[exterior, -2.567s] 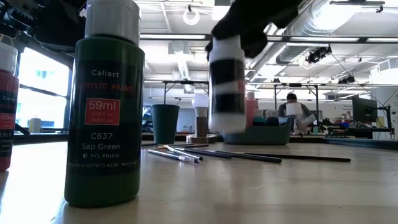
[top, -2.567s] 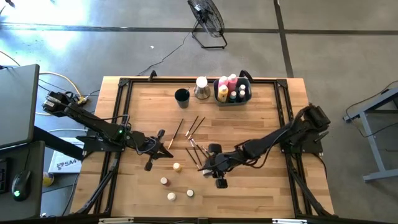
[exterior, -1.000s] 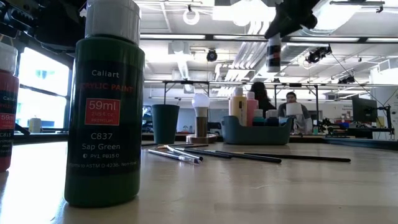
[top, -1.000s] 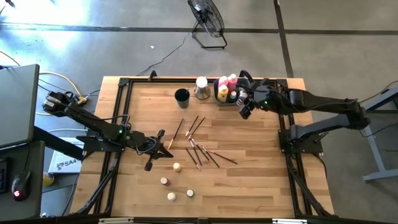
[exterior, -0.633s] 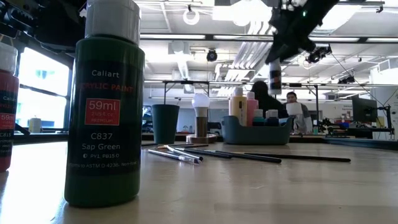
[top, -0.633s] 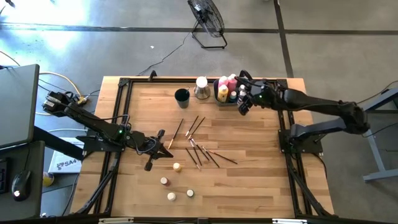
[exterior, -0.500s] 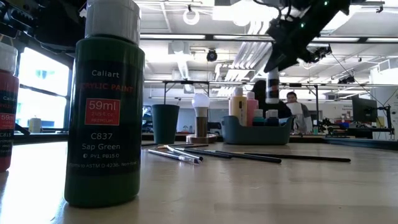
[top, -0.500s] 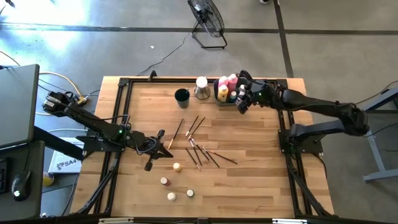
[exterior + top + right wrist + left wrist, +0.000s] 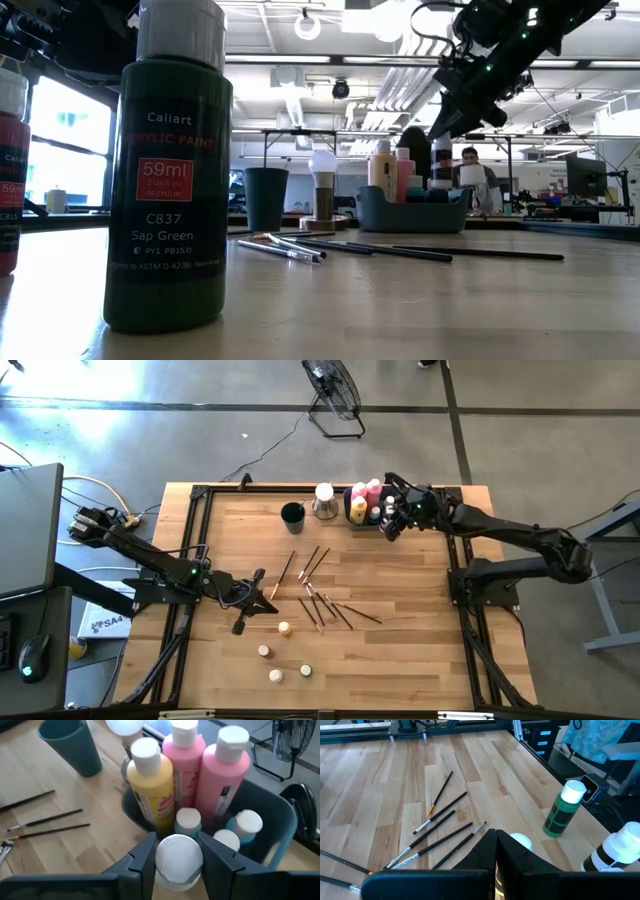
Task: Pick & Place Paint Supplies
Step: Put the small white paint bottle into the blue bin
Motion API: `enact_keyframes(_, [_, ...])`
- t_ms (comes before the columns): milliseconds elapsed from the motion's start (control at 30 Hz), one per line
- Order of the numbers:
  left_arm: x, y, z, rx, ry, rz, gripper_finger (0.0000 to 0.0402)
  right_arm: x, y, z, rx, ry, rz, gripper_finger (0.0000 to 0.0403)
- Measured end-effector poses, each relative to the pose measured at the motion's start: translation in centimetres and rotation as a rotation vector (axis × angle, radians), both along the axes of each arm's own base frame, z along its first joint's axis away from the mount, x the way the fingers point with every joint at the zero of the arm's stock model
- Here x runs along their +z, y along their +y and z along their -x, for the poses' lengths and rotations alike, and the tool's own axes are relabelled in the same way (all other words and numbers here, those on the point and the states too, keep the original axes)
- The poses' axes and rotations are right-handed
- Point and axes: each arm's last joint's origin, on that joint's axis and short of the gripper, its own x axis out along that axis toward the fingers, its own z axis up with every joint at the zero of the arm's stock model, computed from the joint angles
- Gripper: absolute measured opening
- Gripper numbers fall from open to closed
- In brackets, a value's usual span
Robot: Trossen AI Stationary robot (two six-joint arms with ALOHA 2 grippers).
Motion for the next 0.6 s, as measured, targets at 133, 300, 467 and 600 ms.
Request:
enact_keyframes(133, [-0.1, 0.0, 0.0, 0.000, 0.006, -0.002, 0.0006, -0.2, -0.2, 0.4, -0.017, 0.025, -0.015, 0.0114])
enact_keyframes(300, [-0.2, 0.0, 0.1, 0.001, 0.018, -0.007, 0.0006, -0.2, -0.4, 0.5, -0.036, 0.039, -0.003, 0.0116])
enact_keyframes(467, [-0.3, 0.1, 0.1, 0.005, 0.032, -0.014, 0.0006, -0.2, -0.7, 0.9, -0.071, 0.063, 0.034, 0.0115])
enact_keyframes(600, [-0.3, 0.1, 0.1, 0.004, 0.031, -0.017, 0.0006, 0.1, -1.4, 1.5, -0.110, 0.063, 0.048, 0.0116])
